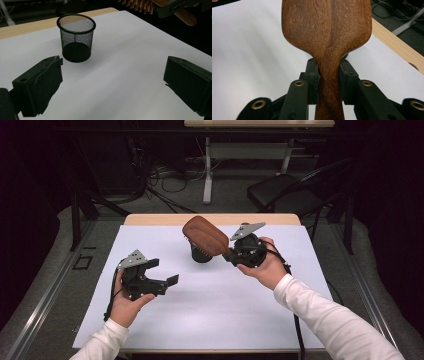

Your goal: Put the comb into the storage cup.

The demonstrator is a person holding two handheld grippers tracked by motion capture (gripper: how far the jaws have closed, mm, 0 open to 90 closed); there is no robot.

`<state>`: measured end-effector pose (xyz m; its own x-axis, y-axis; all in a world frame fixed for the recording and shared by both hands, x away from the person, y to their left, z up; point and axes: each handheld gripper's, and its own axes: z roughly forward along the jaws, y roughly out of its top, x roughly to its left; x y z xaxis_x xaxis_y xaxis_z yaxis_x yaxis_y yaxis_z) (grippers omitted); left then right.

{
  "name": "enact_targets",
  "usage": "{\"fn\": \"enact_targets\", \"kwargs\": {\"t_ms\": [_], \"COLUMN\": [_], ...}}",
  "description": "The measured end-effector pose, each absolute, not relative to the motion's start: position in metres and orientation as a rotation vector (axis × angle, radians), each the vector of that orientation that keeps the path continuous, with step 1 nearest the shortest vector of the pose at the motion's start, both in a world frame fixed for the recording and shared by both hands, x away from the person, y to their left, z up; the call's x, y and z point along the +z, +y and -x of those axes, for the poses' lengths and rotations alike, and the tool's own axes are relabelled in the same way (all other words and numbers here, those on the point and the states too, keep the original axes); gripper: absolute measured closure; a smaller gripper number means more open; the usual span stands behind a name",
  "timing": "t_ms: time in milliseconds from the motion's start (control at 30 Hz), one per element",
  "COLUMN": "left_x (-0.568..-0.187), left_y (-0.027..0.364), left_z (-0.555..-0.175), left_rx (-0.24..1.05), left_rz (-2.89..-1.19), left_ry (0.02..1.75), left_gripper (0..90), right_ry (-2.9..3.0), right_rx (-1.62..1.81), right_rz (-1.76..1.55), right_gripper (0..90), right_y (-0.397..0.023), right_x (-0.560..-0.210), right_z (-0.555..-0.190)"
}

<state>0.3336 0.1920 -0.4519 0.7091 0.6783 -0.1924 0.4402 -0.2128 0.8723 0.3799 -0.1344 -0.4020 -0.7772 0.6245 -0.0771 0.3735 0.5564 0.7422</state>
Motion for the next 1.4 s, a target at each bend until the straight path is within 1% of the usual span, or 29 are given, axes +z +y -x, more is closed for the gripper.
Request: {"fn": "enact_targets", "kwargs": {"t_ms": [333, 633, 1000, 1400], "left_x": [-0.441, -0.425, -0.411, -0.405], "left_y": [0.19, 0.189, 0.182, 0.171], "left_z": [-0.346, -0.355, -0.367, -0.379], "left_rx": [0.179, 0.186, 0.144, 0.102], "left_rz": [-1.834, -1.855, -1.863, -1.857], "left_ry": [0.931, 0.942, 0.94, 0.943], "left_gripper": [2.1, 2.1, 2.1, 2.1], "right_ry": [2.451, 2.427, 2.411, 2.388], "right_rx": [1.067, 1.087, 1.097, 1.11], "right_rz": [-0.818, -0.828, -0.822, -0.827], "right_gripper": [72.4, 72.5, 72.4, 72.4], "right_y": [-0.135, -0.137, -0.137, -0.137], "right_x": [-0.401, -0.399, -0.398, -0.396], "right_z": [-0.38, -0.382, -0.381, -0.381]}}
